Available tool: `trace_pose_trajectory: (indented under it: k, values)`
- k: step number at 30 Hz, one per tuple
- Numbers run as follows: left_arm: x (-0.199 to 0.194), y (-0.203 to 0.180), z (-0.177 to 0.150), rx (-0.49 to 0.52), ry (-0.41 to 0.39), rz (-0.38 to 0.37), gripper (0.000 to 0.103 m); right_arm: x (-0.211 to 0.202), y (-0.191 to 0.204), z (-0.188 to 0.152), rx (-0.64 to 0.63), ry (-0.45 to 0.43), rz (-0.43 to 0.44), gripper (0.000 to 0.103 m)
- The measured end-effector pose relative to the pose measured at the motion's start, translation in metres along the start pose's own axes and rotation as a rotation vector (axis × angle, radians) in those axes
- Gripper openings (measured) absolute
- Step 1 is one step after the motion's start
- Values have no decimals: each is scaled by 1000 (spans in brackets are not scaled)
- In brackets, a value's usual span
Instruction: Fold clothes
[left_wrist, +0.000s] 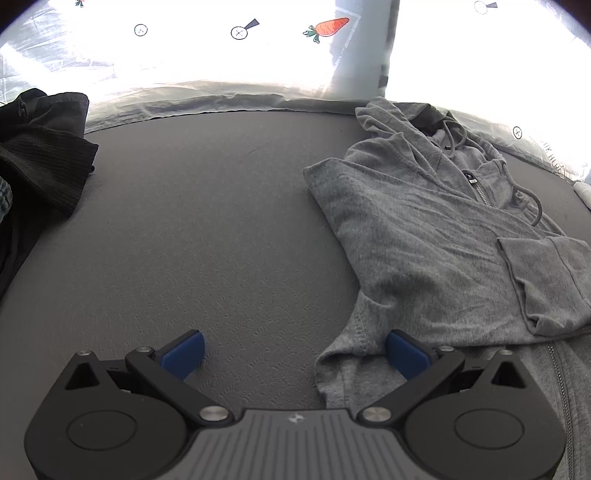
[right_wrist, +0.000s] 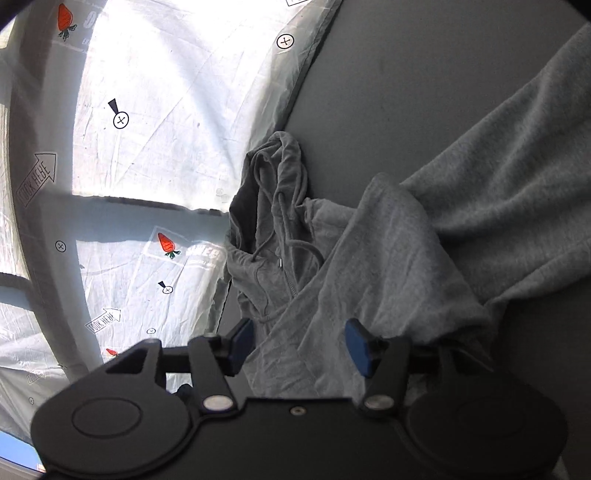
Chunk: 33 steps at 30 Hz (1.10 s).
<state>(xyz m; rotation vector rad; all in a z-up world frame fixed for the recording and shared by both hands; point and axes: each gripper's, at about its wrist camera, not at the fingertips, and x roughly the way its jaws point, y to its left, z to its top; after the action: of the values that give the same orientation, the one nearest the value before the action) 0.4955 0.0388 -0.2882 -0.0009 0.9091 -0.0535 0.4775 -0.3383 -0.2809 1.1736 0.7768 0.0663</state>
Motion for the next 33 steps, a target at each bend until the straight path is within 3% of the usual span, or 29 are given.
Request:
trace_pose_trajectory:
  k: [2, 4, 5, 8, 12, 15, 18, 23, 25, 28, 30, 32, 33]
  values:
    - [1, 0, 4, -12, 26, 6, 103, -10, 6, 2, -168, -54, -117, 87]
    - [1, -1, 8, -23, 51, 12, 103, -20, 9, 1, -351, -124, -249, 98]
    - [1, 0, 10, -33, 64, 13, 103, -25, 9, 0, -446, -163, -319, 102]
    - [-6, 7, 13, -114, 70, -10, 103, -28, 0, -3, -665, -237, -472, 103]
    - [-28, 12, 21, -187, 0, -22, 103, -41, -30, 2, -724, -297, -604, 103]
    - [-45, 6, 31, -180, -62, -36, 103, -45, -50, 4, -685, -303, -628, 103]
    - [-54, -11, 41, -156, -94, -87, 103, -40, -59, -6, -768, -353, -681, 103]
    - [-50, -57, 46, -87, -84, -201, 102, -38, -61, -11, -795, -390, -676, 103]
    - [-44, -78, 43, -58, -57, -277, 96, -39, -61, -11, -795, -392, -674, 103]
    - [-34, -108, 35, 15, -23, -346, 74, -39, -61, -11, -794, -393, -671, 103]
    - [-28, -122, 31, 63, -5, -389, 52, -39, -62, -12, -794, -394, -671, 103]
    - [-23, -135, 28, 109, 15, -425, 37, -39, -61, -12, -794, -394, -671, 103]
    - [-20, -142, 26, 133, 23, -417, 36, -39, -61, -12, -794, -394, -671, 103]
